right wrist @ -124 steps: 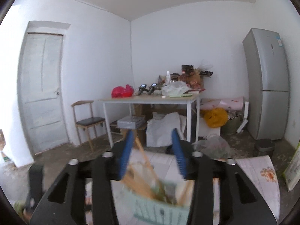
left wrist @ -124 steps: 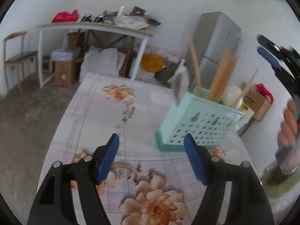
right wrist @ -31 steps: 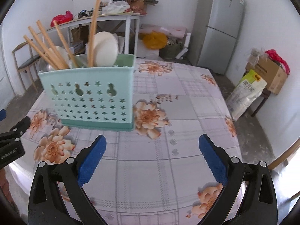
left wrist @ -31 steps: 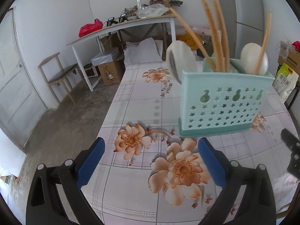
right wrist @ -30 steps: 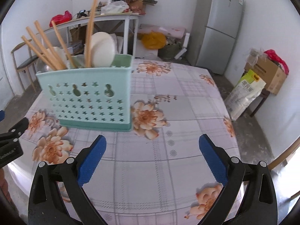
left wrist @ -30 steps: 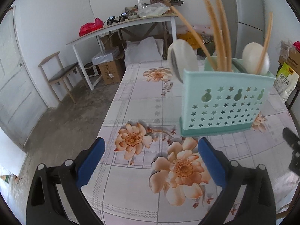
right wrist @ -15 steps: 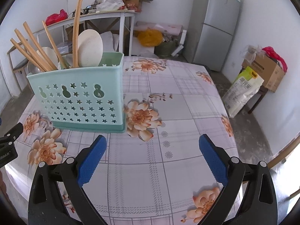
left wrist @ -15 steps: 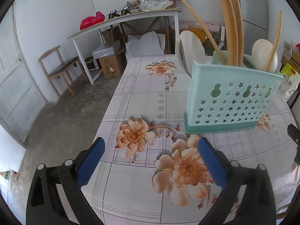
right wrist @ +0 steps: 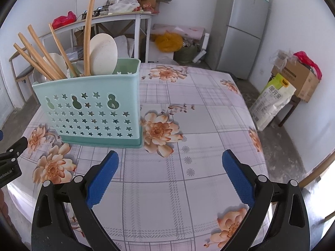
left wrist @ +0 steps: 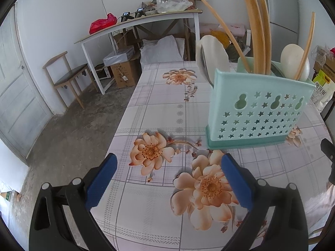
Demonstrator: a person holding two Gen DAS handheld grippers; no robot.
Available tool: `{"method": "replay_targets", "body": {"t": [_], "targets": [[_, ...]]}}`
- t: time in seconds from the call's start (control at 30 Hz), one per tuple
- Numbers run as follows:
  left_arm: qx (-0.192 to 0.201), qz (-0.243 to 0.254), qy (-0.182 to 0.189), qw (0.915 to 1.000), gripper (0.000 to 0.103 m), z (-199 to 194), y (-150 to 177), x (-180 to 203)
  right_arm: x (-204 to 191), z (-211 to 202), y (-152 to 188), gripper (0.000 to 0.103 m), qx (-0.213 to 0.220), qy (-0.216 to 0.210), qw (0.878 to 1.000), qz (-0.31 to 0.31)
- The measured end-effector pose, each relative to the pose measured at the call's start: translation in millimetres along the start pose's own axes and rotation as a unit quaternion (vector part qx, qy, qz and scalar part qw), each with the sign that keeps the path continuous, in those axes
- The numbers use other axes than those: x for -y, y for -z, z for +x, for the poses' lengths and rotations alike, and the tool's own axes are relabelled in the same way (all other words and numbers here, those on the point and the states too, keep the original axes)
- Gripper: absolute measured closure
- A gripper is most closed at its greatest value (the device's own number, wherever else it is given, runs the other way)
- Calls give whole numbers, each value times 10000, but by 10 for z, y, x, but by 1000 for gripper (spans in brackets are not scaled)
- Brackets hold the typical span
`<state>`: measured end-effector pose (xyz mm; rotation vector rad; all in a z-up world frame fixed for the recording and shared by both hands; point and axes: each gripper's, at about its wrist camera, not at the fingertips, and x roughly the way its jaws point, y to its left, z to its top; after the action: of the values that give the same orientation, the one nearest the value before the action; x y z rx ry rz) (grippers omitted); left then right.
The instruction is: Organize utensils
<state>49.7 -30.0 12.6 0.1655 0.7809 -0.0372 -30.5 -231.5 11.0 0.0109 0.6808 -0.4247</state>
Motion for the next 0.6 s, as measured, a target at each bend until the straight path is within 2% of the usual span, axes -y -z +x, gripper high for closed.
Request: {"method": "replay_targets", "body": {"t": [0.6], "targets": [[-4, -4, 3, 10000, 6, -11, -1, 7, 1, 7, 4, 8, 11, -1, 10000, -2]]}}
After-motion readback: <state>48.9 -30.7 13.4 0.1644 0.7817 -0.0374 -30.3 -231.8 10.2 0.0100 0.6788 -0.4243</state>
